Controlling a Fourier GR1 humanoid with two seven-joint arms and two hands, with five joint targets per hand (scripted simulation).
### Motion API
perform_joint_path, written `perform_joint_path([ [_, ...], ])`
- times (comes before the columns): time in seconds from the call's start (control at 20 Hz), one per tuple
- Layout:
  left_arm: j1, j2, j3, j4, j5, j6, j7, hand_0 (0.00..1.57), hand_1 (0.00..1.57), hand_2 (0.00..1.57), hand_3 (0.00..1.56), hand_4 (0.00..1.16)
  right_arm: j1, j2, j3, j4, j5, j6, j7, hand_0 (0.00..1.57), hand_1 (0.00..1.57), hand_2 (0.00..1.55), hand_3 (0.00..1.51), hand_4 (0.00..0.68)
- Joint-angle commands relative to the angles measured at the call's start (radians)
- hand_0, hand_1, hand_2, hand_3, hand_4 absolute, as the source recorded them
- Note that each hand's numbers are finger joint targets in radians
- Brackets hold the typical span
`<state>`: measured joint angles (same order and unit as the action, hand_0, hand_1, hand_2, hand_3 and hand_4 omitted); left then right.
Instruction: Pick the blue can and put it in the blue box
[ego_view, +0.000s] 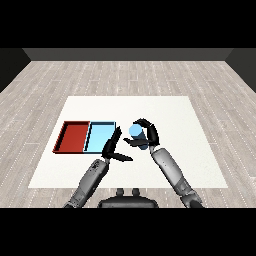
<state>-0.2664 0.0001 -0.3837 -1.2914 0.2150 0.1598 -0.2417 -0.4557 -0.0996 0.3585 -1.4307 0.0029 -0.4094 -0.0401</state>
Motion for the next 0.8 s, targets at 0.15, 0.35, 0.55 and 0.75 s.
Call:
perform_joint_path([
  [0.15,-0.057,0.0,-0.072,0.19,0.112,0.046,-0.139,0.0,0.0,0.0,0.0,0.0,-0.024,0.096,-0.022,0.051,0.042,0.013,-0.035,1.49,1.49,1.46,1.39,0.609],
  [0.35,-0.044,0.0,-0.064,0.016,0.075,0.07,0.033,0.0,0.0,0.0,0.0,0.0,-0.039,0.098,0.009,-0.009,0.082,0.01,0.06,1.47,1.47,1.46,1.39,0.611],
  [0.55,-0.081,0.0,-0.118,0.114,0.118,0.125,-0.042,0.0,0.0,0.0,0.0,0.0,0.034,0.091,-0.023,-0.045,0.107,0.079,-0.009,1.49,1.49,1.47,1.4,0.609],
  [0.75,-0.1,0.0,-0.007,0.099,0.064,0.017,-0.008,0.0,0.0,0.0,0.0,0.0,-0.036,0.099,0.03,-0.039,0.071,0.021,0.06,1.46,1.46,1.46,1.41,0.62],
])
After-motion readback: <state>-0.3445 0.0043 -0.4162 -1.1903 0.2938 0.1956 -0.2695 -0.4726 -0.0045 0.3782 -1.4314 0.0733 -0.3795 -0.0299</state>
